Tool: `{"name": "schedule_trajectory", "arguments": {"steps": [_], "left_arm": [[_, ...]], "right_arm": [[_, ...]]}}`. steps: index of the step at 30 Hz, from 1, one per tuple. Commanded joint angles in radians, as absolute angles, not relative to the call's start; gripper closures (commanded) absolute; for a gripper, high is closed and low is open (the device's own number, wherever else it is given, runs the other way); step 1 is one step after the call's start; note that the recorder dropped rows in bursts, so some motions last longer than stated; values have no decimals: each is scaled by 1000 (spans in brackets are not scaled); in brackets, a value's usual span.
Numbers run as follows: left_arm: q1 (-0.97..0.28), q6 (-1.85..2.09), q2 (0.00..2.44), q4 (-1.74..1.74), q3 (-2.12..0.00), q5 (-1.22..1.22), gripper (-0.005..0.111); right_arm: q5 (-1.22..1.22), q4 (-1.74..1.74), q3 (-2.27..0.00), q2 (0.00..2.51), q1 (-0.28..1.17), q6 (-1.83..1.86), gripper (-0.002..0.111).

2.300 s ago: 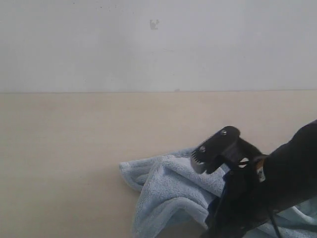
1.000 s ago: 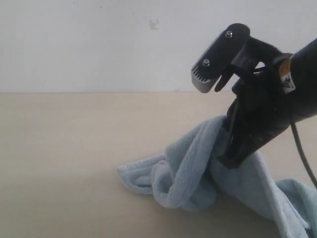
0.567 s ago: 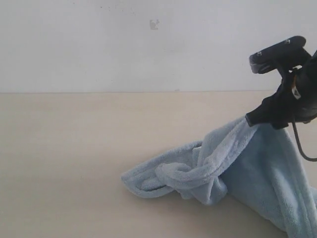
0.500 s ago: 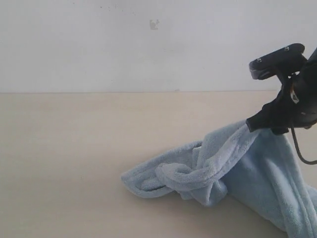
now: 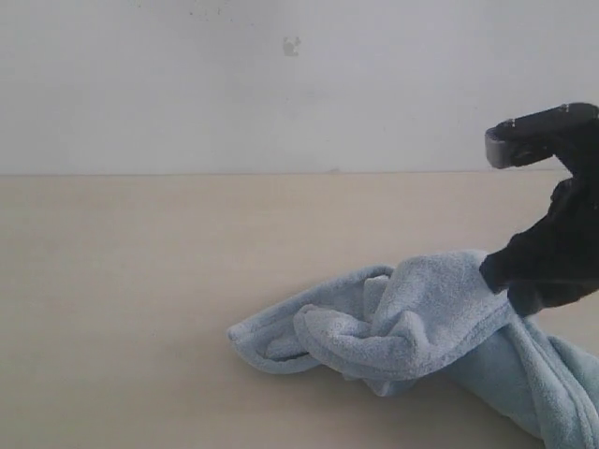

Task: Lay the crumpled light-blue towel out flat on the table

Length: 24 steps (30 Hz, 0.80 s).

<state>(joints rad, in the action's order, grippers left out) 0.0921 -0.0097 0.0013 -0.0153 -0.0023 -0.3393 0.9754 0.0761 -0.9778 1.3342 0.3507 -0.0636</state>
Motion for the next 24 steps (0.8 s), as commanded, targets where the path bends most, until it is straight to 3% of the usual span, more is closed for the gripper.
{"name": "schedule_trajectory", "arguments": {"steps": [1,4,12,16,24], "left_arm": [[95,-7,0,-11,0,-338,103],[95,-7,0,-11,0,-338,103],[95,-7,0,-11,0,-338,103],[95,-7,0,-11,0,-338,103],[95,-7,0,-11,0,-338,103]], "right_arm": [[898,-29,-803,1327,348,0,54],[723,-38,-617,1325,348,-54,54],[790,-52,-635,1164,348,10,54],[682,120,-573,1245,348,-216,54],[753,166,-571,1441,346,-239,54]]}}
